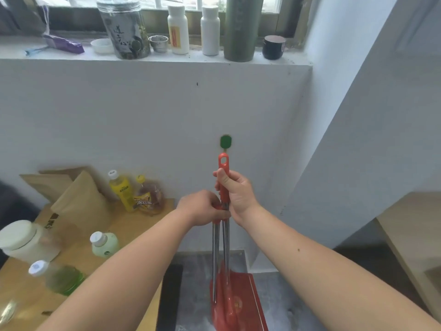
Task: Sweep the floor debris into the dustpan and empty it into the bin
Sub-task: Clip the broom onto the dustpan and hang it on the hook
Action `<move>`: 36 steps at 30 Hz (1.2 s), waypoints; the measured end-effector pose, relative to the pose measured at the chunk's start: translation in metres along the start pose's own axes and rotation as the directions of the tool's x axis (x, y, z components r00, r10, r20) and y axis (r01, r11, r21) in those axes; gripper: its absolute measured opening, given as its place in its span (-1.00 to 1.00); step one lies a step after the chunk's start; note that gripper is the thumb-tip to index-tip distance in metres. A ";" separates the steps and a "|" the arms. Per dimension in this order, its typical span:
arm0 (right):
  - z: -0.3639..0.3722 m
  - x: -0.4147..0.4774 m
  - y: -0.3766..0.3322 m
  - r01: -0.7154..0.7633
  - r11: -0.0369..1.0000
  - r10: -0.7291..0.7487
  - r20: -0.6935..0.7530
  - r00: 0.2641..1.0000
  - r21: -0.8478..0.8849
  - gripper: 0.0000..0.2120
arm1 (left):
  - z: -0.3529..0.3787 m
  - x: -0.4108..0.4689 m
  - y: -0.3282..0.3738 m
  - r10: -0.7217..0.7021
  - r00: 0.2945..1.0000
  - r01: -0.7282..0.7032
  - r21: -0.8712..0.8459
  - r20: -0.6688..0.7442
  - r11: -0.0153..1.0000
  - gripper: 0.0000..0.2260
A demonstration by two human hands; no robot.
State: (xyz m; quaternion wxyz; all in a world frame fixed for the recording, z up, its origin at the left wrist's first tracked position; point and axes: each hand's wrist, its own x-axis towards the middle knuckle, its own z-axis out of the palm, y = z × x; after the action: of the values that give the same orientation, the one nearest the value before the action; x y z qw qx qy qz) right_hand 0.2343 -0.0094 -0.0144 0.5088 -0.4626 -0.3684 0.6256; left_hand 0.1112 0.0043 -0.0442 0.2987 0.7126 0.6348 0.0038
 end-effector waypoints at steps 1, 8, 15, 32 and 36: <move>0.001 0.006 0.002 0.003 1.000 -0.003 -0.030 1.000 0.010 -0.32 | 0.000 0.008 -0.002 0.004 1.000 -0.004 -0.014 0.016 1.000 -0.61; -0.006 0.061 0.016 -0.008 1.000 0.013 -0.167 0.986 0.029 -0.83 | -0.004 0.065 -0.004 0.026 0.995 -0.021 -0.049 0.097 0.999 -0.73; -0.020 0.103 0.033 -0.094 0.992 0.110 -0.223 0.969 0.079 -0.90 | 0.003 0.108 -0.006 -0.014 0.977 0.018 -0.020 0.211 1.000 -0.58; -0.019 0.159 0.072 -0.207 0.970 0.236 -0.300 0.924 0.125 -0.90 | 0.021 0.169 -0.038 -0.058 0.961 0.049 0.041 0.269 0.998 -0.74; -0.021 0.165 0.081 -0.214 0.968 0.244 -0.299 0.922 0.132 -0.91 | 0.025 0.181 -0.049 -0.031 0.955 0.023 0.031 0.294 0.999 -0.58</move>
State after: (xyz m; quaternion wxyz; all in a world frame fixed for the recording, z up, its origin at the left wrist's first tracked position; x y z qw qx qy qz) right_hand 0.2211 0.1344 -0.1300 0.5060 -0.5705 -0.1955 0.6167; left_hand 0.1121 0.1582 -0.1533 0.3804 0.7005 0.5927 -0.1150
